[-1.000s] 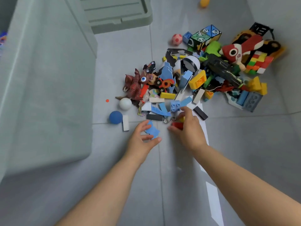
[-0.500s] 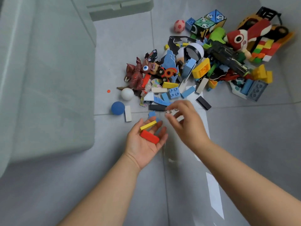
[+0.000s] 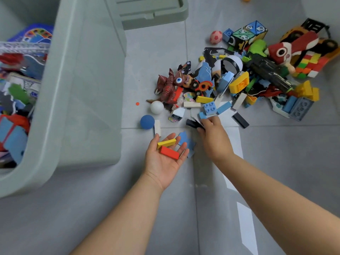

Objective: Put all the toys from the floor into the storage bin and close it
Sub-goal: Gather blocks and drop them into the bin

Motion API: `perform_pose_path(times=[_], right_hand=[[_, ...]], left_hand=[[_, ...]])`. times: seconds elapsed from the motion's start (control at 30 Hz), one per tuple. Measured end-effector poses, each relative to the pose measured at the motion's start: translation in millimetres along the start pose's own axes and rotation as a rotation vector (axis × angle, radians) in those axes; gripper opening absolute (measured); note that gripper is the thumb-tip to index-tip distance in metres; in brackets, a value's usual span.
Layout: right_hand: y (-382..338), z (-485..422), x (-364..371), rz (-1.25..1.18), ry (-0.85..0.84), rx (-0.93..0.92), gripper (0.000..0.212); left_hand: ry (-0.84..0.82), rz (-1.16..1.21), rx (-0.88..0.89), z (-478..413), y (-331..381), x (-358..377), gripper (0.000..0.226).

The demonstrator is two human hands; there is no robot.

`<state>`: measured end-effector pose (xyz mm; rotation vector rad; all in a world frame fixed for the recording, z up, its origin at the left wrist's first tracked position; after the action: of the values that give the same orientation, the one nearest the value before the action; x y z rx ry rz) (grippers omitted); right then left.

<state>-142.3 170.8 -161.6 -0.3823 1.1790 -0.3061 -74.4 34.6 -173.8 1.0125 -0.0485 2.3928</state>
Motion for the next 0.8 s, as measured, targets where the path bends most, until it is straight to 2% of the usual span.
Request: perform_pose_path(times=[0.1,0.2,0.27,0.37,0.43,0.5,0.57,0.63,0.8], right_hand=[[-25,28,-10,-0.286,0.055,-0.03,0.015],[-64,59,-4,-0.319,-0.119,-0.153,0.03],[-71,72,1,-0.303,-0.174,-0.203,0.041],[-56,70,-8,-0.341,-0.035,-0.162,0.029],[-35,57,-6,-0.265,0.016,-0.032,0.031],[-18,42,8,-0.103,-0.066,0.085,0.046],[-14,34,25,0.084,-0.151,0.053,0.052],[-17,31,36,0.189,-0.161,-0.034,0.046],[-19,19,39,0.025,-0.142,0.008,0.041]], left_hand=[[-0.035,0.007,-0.015,-1,-3,1,0.044],[-0.074,0.038,-0.009,1,-2,2,0.046],[-0.074,0.031,0.01,2,1,1,0.04],[-0.064,0.005,0.021,4,4,-1,0.033],[-0.058,-0.007,0.03,5,6,-4,0.034],[-0.047,-0.029,0.041,5,8,-9,0.037],[-0.043,-0.053,0.047,6,9,-12,0.041],[-0.043,-0.059,0.052,7,10,-15,0.05],[-0.035,-0.013,0.065,9,14,-20,0.064]])
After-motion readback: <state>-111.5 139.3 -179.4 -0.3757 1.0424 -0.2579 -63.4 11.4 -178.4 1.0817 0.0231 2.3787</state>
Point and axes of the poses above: each hand's wrist, its own z-axis away from the middle knuckle, its own x-axis out of the palm, y = z × x, the point moved 5 cm from there along -z, towards the middle knuckle, and after that the axes turned 8 degrees about -y, right-handed, at the moved point
